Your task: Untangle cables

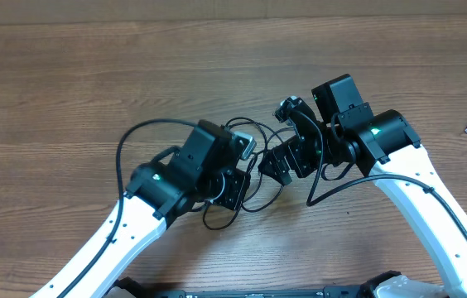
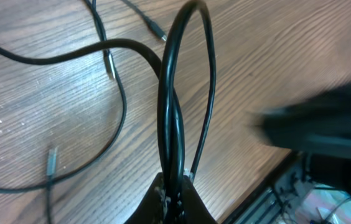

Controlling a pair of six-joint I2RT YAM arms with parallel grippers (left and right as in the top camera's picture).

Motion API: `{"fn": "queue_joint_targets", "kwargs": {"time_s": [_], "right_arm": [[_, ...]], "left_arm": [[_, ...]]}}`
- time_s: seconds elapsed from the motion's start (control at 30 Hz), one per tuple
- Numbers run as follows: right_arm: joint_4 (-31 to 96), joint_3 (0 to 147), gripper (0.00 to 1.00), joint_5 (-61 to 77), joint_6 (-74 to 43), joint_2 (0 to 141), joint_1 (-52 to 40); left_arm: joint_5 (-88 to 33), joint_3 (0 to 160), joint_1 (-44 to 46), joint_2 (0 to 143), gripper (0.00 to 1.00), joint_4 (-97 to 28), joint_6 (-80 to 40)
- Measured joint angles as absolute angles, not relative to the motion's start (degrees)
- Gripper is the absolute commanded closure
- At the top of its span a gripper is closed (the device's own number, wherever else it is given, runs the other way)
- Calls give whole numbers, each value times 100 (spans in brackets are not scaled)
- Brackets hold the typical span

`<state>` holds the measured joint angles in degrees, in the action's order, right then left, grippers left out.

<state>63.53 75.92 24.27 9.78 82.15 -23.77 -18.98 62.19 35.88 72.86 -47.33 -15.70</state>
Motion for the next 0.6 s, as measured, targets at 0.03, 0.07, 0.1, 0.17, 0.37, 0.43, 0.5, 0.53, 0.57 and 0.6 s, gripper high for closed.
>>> {"fn": "queue_joint_targets", "kwargs": {"time_s": [0.03, 0.07, 0.1, 0.17, 0.37, 0.43, 0.5, 0.53, 0.57, 0.6], "right_arm": [[6346, 7592, 0, 2447, 987, 8215, -2377], [6342, 7592, 0, 2464, 996, 8215, -2377], [6344, 7592, 0, 2469, 1009, 8215, -2377], [6340, 7592, 0, 2488, 1015, 8215, -2377], [5892, 7581, 0, 2515, 869, 8215, -2377], [5636, 7557, 0, 2515, 727, 8215, -2377], [5293, 7513, 0, 2504, 528, 8215, -2377], [5107, 7487, 1, 2484, 401, 8215, -2377], [4921, 7452, 3, 2432, 228, 8215, -2377], [4755, 7419, 11, 2344, 47, 8215, -2379]], "left_arm": [[-1868, 6410, 3588, 7286, 96, -4910, -1551], [-1824, 6576, 3588, 7284, 96, -5070, -1525], [-1780, 6735, 3588, 7284, 96, -5218, -1503], [-1695, 7074, 3588, 7284, 96, -5494, -1466], [-1651, 7902, 3588, 7271, 95, -6095, -1435], [-1765, 8128, 3590, 7262, 95, -6246, -1433], [-1944, 8313, 3588, 7255, 94, -6379, -1431], [-2032, 8377, 3588, 7251, 94, -6434, -1413], [-2121, 8427, 3590, 7247, 94, -6482, -1396], [-2222, 8471, 3590, 7247, 94, -6536, -1374]]}}
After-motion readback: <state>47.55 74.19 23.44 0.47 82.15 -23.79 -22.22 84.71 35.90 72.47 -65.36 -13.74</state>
